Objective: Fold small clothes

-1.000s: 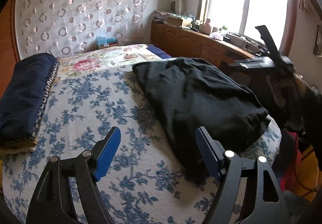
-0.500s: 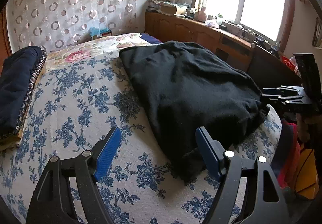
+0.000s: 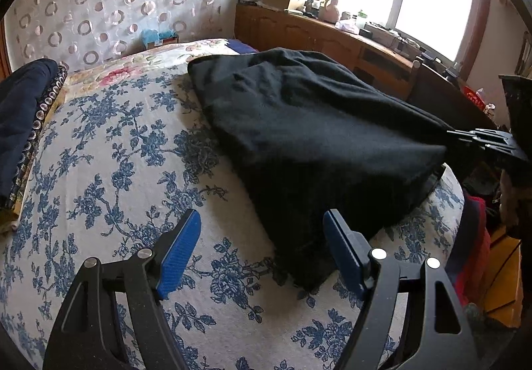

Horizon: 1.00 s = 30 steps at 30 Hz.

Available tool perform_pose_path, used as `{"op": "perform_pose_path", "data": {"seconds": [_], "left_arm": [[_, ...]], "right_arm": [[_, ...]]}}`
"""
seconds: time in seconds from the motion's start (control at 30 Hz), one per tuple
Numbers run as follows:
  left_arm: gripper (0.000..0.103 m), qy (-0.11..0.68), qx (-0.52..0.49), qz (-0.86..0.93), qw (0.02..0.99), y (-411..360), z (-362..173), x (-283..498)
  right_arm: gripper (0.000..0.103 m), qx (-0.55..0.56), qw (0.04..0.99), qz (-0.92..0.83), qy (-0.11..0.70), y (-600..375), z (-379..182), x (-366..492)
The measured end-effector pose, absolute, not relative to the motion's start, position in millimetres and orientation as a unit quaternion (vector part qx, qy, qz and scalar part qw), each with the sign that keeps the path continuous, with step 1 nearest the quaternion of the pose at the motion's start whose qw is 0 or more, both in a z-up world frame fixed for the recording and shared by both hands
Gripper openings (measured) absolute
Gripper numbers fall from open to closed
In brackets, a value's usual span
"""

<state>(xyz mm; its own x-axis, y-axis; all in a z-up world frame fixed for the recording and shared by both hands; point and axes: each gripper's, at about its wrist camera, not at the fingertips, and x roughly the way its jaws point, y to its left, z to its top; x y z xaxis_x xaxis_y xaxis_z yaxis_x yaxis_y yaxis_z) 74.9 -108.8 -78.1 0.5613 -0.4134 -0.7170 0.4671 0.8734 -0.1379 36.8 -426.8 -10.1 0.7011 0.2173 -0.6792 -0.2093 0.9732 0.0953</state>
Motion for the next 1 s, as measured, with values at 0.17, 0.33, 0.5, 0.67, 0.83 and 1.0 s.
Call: {"op": "perform_pose_path", "data": {"seconds": [0.17, 0.33, 0.5, 0.67, 0.83, 1.0], "left_arm": [[0.076, 0.399, 0.04, -0.25, 0.881, -111.7, -78.8, 74.0], [0.076, 0.402, 0.043, -0.248, 0.88, -112.5, -80.1, 75.6], [0.075, 0.407, 0.044, -0.249, 0.878, -113.3, -82.3, 76.6], [0.054, 0.416, 0.043, -0.261, 0.87, -116.1, -85.7, 77.4], [0.049, 0.427, 0.037, -0.271, 0.862, -118.4, -88.7, 75.3], [0.03, 0.434, 0.028, -0.286, 0.854, -120.1, -88.6, 73.8]], "right_arm": [[0.005, 0.002, 0.916, 0.113, 0.385, -427.2, -20.0, 34.9], [0.005, 0.006, 0.916, 0.105, 0.388, -424.0, -27.0, 36.3], [0.023, -0.009, 0.917, 0.086, 0.39, -420.3, -29.5, 41.6], [0.053, 0.007, 0.915, 0.071, 0.397, -424.7, -35.6, 46.6], [0.055, 0.024, 0.909, 0.087, 0.406, -421.9, -44.5, 49.1], [0.048, 0.008, 0.909, 0.105, 0.402, -412.0, -44.6, 47.2]]}}
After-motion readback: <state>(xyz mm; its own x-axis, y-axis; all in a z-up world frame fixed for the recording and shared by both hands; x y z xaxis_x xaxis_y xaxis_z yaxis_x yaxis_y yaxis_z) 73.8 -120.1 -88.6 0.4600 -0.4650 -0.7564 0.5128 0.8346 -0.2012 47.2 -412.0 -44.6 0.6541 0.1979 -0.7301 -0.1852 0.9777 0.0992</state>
